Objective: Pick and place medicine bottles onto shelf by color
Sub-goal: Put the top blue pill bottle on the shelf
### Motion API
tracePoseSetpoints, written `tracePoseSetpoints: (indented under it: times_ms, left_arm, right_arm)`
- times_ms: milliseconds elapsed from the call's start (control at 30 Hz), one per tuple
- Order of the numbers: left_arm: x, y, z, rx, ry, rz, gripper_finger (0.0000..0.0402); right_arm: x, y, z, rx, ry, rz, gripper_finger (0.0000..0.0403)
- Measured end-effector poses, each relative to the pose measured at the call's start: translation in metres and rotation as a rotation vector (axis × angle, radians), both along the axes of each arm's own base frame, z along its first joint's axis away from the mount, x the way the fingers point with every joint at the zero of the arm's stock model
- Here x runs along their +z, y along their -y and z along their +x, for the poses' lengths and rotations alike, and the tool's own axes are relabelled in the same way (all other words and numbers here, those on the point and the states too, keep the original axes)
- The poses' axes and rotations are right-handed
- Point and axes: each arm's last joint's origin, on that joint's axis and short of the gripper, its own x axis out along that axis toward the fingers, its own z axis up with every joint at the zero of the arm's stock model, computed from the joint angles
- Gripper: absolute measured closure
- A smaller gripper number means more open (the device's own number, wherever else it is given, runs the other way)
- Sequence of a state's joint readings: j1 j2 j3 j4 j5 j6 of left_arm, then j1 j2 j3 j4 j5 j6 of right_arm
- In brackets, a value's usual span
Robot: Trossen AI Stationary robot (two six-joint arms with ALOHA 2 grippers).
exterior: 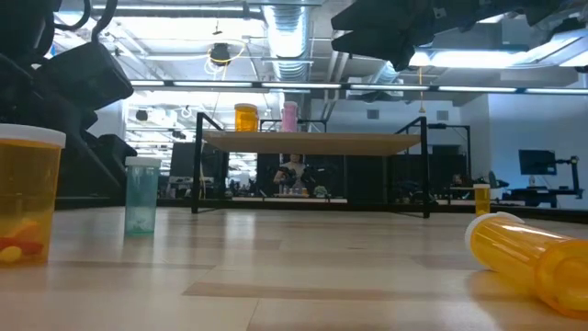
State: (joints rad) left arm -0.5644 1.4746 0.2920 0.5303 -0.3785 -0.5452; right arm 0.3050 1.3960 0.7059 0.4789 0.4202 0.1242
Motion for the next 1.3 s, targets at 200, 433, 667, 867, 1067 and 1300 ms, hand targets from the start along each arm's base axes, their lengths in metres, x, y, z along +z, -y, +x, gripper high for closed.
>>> tracePoseSetpoints:
  times_ms: [200, 433, 667, 867, 1067, 1300]
  left_arm:
    - [-0.0033, -0.0043, -0.0005, 0.046, -0.045, -0.030, 0.0221]
    - [0.0000, -0.0030, 0.0018, 0.063, -0.010, -0.081, 0.0221]
    - [0.0001, -0.0029, 0.0018, 0.049, -0.008, -0.057, 0.0221]
    - [0.0008, -0.0036, 0.0023, 0.050, 0.012, -0.010, 0.0221]
    - [0.0008, -0.0035, 0.0023, 0.042, 0.012, -0.002, 0.0221]
    - [0.0008, -0.0022, 0.0021, 0.018, 0.004, -0.023, 0.0221]
  right_arm:
    - [0.0000, 0.0000, 0.0000, 0.000, 0.000, 0.000, 0.0178]
    - [-0.0001, 0.0000, 0.0000, 0.000, -0.001, 0.000, 0.0178]
    - [-0.0001, 0.0000, 0.0000, 0.000, -0.001, 0.000, 0.0178]
    - [-0.0003, 0.0000, -0.0001, 0.000, -0.003, -0.001, 0.0178]
    - [-0.0003, 0.0000, -0.0001, 0.000, -0.003, -0.001, 0.0178]
    - [-0.0003, 0.0000, -0.0001, 0.000, -0.003, -0.001, 0.0178]
